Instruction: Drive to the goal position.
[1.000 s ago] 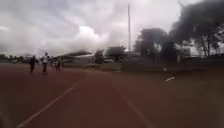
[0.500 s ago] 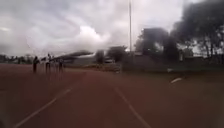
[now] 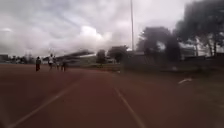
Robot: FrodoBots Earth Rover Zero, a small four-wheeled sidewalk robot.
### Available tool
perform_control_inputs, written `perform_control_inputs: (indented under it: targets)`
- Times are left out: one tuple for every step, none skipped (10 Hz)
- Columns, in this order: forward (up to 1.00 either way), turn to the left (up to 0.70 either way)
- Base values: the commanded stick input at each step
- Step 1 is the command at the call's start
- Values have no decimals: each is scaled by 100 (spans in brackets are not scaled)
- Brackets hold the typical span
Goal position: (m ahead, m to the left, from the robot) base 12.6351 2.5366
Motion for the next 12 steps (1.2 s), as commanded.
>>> perform_control_inputs:
  targets:
    - [85, 0]
    - [85, 0]
    - [85, 34]
    - [85, 34]
    - [85, 14]
    - [85, 0]
    - [85, 0]
    - [85, 0]
    - [85, 0]
    - [85, 0]
    - [85, 0]
    - [85, 0]
